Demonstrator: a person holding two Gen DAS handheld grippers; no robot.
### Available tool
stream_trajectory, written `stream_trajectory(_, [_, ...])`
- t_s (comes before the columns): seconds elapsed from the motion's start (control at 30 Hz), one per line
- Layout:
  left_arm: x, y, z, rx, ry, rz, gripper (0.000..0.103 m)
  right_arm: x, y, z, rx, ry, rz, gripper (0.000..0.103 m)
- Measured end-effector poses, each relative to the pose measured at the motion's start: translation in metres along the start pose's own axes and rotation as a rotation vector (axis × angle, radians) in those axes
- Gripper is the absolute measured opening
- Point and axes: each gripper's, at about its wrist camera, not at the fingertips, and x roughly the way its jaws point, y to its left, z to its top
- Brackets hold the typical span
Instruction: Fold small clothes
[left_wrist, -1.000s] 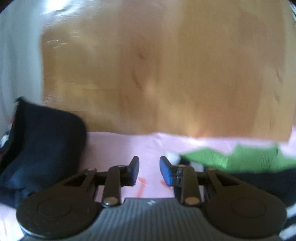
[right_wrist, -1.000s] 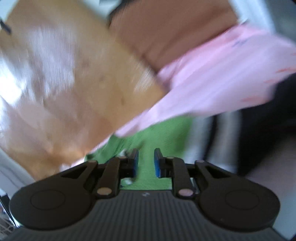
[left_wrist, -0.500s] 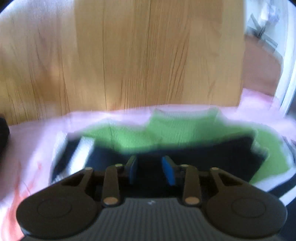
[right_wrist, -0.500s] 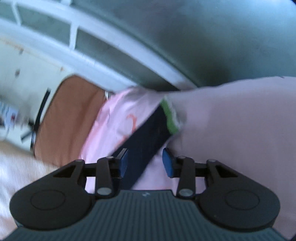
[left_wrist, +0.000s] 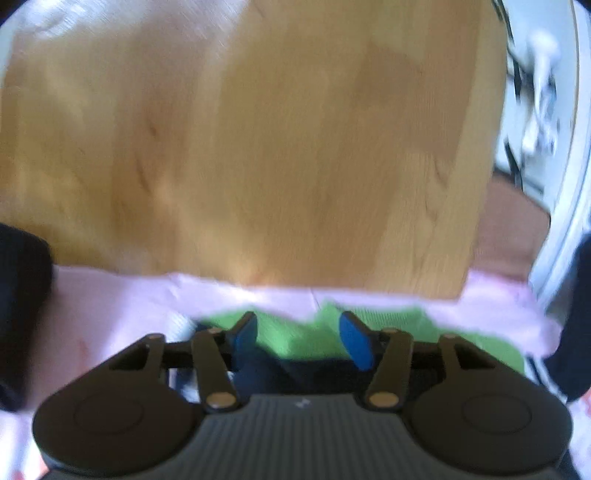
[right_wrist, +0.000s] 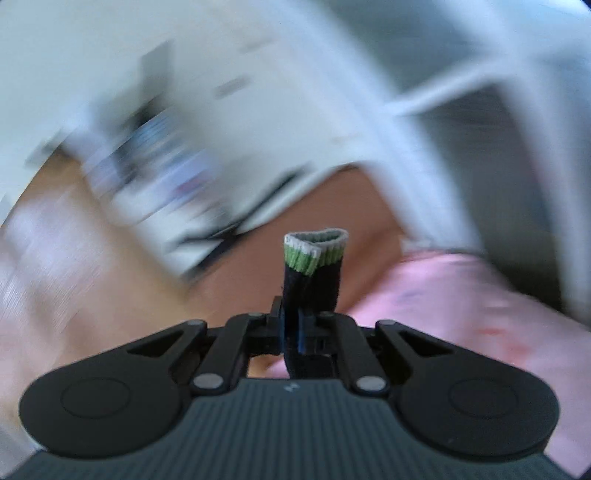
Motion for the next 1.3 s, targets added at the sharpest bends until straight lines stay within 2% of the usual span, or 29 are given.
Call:
stream_trajectory(0.07, [-0.018,0.015,0.007,-0.021,-0.056,0.031,0.057,0.029,0.049,-0.023,-0.102,0.081,0.092,0.009])
stream_trajectory(0.17, [-0.036,0.048,0.007,-0.096,-0.097,0.084,0.057,0.071,0.118,-0.076,-0.213,0.223,0.238,0.009])
stream_trajectory(0.23, [-0.038,0.066,0.001,-0.152,-0.095,0.095,0.057,0.094,0.154,-0.121,-0.273,0.333,0.326,0.010])
stream_trajectory(0.3, [-0.033,0.083,-0.007,-0.193,-0.071,0.093,0.056,0.118,0.181,-0.170,-0.356,0.503,0.422,0.014])
stream_trajectory(0.33, [-0.028,0.086,-0.008,-0.200,-0.047,0.091,0.054,0.128,0.191,-0.195,-0.421,0.605,0.452,0.014])
stream_trajectory(0.37, [-0.024,0.089,-0.007,-0.203,-0.030,0.084,0.053,0.134,0.195,-0.216,-0.496,0.678,0.443,0.016])
stream_trajectory(0.4, [-0.023,0.091,-0.007,-0.200,-0.027,0.069,0.053,0.135,0.194,-0.227,-0.551,0.701,0.424,0.017])
stream_trajectory(0.47, [-0.021,0.086,-0.007,-0.178,-0.025,0.040,0.053,0.129,0.174,-0.219,-0.571,0.663,0.404,0.018])
stream_trajectory(0.53, [-0.021,0.079,-0.009,-0.159,-0.021,0.017,0.053,0.111,0.139,-0.190,-0.486,0.565,0.364,0.028])
stream_trajectory(0.57, [-0.021,0.074,-0.010,-0.149,-0.017,0.001,0.053,0.103,0.122,-0.175,-0.447,0.510,0.328,0.038])
stream_trajectory(0.6, [-0.020,0.068,-0.012,-0.133,-0.015,-0.014,0.053,0.099,0.100,-0.157,-0.405,0.446,0.266,0.048])
stream_trajectory(0.67, [-0.019,0.052,-0.015,-0.081,-0.010,-0.023,0.053,0.088,0.060,-0.136,-0.359,0.360,0.116,0.055])
stream_trajectory(0.73, [-0.011,0.036,-0.021,-0.022,0.018,-0.010,0.053,0.091,0.027,-0.125,-0.328,0.340,-0.043,0.061])
stream_trajectory(0.77, [-0.005,0.030,-0.024,0.000,0.038,-0.007,0.051,0.094,0.010,-0.123,-0.305,0.346,-0.094,0.068])
stream_trajectory(0.83, [0.010,0.018,-0.031,0.045,0.090,0.015,0.044,0.108,-0.017,-0.124,-0.250,0.409,-0.132,0.073])
stream_trajectory(0.87, [0.019,0.011,-0.036,0.076,0.129,0.043,0.033,0.118,-0.026,-0.127,-0.207,0.457,-0.119,0.072])
stream_trajectory(0.9, [0.028,0.007,-0.038,0.096,0.177,0.063,0.027,0.123,-0.030,-0.130,-0.195,0.451,-0.085,0.067])
stream_trajectory(0.93, [0.030,0.008,-0.037,0.084,0.178,0.055,0.018,0.129,-0.031,-0.130,-0.214,0.454,-0.055,0.051])
stream_trajectory(0.97, [0.029,0.009,-0.037,0.076,0.165,0.077,0.008,0.136,-0.025,-0.130,-0.206,0.481,-0.034,0.012])
stream_trajectory(1.0, [0.030,0.011,-0.038,0.069,0.170,0.112,0.003,0.137,-0.021,-0.128,-0.190,0.450,-0.044,0.011])
stream_trajectory(1.1, [0.035,0.021,-0.037,0.007,0.192,0.149,0.003,0.122,-0.008,-0.105,-0.152,0.247,0.062,0.010])
stream_trajectory(1.13, [0.037,0.022,-0.036,0.011,0.192,0.156,0.003,0.121,-0.010,-0.099,-0.128,0.223,0.067,0.010])
stream_trajectory(1.17, [0.037,0.018,-0.036,0.034,0.192,0.167,0.003,0.127,-0.013,-0.098,-0.115,0.234,0.043,0.010])
stream_trajectory(1.23, [0.037,0.013,-0.036,0.060,0.192,0.181,0.003,0.147,-0.024,-0.106,-0.125,0.333,-0.037,0.010])
stream_trajectory(1.27, [0.038,0.013,-0.036,0.064,0.192,0.182,0.004,0.152,-0.035,-0.112,-0.122,0.393,-0.076,0.015])
stream_trajectory(1.3, [0.035,0.011,-0.036,0.061,0.192,0.176,0.004,0.151,-0.043,-0.117,-0.102,0.418,-0.094,0.022])
